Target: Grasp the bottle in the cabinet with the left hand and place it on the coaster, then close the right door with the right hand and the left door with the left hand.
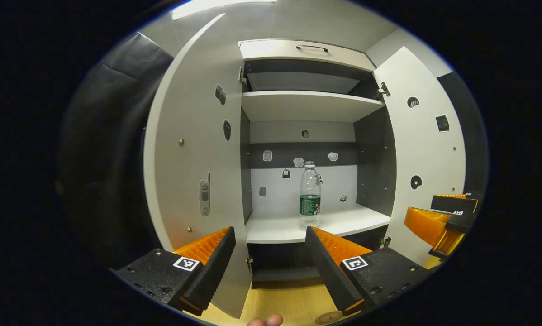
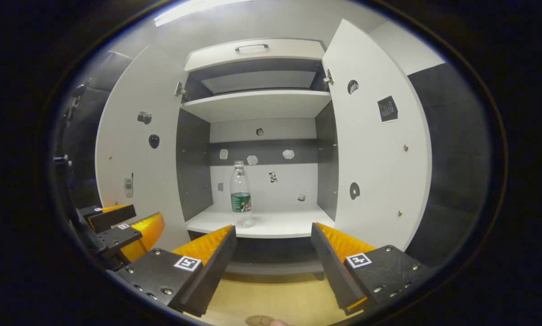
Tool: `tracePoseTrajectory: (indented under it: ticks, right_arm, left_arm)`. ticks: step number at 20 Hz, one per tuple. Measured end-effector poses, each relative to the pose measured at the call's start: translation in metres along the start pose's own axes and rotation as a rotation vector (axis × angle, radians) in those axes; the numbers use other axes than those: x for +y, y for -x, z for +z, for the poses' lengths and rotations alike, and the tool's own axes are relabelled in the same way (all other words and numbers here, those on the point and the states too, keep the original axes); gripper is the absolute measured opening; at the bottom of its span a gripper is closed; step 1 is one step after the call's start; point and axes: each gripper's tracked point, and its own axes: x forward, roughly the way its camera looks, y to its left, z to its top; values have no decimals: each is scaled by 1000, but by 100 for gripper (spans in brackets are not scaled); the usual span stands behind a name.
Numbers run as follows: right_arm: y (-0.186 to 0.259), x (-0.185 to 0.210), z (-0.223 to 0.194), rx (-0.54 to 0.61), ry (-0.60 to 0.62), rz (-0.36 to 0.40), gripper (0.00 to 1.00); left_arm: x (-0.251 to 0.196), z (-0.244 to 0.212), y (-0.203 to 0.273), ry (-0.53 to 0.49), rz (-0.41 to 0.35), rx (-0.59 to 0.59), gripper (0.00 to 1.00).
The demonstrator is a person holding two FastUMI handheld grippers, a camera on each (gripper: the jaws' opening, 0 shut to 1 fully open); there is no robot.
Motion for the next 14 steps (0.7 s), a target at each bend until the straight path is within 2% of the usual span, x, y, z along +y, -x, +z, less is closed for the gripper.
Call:
tracePoseTrajectory:
  ticks: [7, 8, 9, 10, 13, 14]
  right_arm:
    - [-6, -14, -11, 36, 15, -35, 100]
    - [-7, -16, -12, 40, 17, -42, 97]
    - [-8, -19, -13, 44, 20, -48, 100]
    - [-9, -22, -15, 49, 23, -55, 97]
    - [-12, -30, -20, 66, 22, -77, 100]
    - [-13, -33, -22, 71, 22, -85, 97]
  left_arm:
    - [-22, -2, -57, 8, -43, -10, 99]
    - [-27, -2, -65, 12, -54, -13, 99]
    - [-32, -3, -74, 16, -65, -11, 99]
    - [-38, -4, -84, 21, -78, -8, 99]
    - [-52, -4, -112, 24, -105, -10, 99]
    - [-56, -3, -122, 20, -111, -14, 99]
